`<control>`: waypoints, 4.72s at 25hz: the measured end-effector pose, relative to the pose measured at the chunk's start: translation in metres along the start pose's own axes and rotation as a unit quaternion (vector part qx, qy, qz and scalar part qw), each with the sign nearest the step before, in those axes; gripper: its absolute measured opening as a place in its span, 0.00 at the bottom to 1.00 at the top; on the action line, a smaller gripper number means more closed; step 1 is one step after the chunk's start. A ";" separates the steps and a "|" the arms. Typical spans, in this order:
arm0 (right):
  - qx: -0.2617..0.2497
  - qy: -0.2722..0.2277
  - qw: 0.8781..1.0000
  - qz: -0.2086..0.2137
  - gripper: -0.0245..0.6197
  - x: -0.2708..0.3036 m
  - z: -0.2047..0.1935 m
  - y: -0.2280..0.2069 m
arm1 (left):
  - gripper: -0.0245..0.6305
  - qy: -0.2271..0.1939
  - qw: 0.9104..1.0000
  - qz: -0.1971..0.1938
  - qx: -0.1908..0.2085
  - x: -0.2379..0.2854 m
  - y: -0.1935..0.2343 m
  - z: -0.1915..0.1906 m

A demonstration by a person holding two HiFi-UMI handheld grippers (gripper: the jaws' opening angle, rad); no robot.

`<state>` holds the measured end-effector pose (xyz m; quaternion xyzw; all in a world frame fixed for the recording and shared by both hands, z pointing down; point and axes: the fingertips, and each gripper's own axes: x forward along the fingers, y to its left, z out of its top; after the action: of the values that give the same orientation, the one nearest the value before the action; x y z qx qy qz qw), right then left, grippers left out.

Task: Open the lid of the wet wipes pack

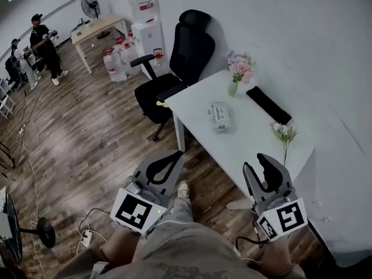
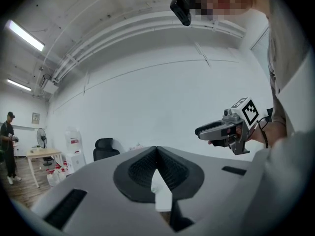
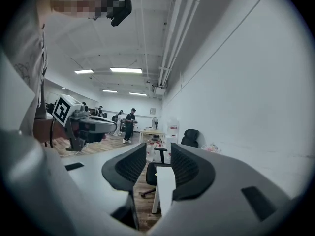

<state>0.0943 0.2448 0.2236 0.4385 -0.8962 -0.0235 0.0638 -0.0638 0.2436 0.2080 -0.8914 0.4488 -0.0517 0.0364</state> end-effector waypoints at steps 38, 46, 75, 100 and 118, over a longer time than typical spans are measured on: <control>0.041 0.133 0.989 -0.056 0.29 0.297 -0.066 -0.190 | 0.06 0.089 0.993 -0.077 -0.027 0.276 0.205 -0.071; 0.058 0.188 0.980 -0.038 0.29 0.337 -0.133 -0.207 | 0.06 0.134 0.987 -0.079 -0.045 0.326 0.205 -0.120; 0.083 0.387 0.917 -0.047 0.42 0.372 -0.371 -0.174 | 0.06 0.360 0.909 -0.140 -0.155 0.376 0.145 -0.382; 0.072 0.363 0.928 -0.043 0.48 0.373 -0.369 -0.171 | 0.06 0.392 0.891 -0.151 -0.173 0.379 0.113 -0.426; 0.022 0.385 0.922 -0.028 0.41 0.368 -0.370 -0.158 | 0.06 0.397 0.891 -0.151 -0.161 0.378 0.114 -0.427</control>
<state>0.0446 -0.1372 0.6090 0.4397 -0.7901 0.1652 0.3938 0.0160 -0.1364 0.6409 -0.8471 0.2883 -0.3333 -0.2969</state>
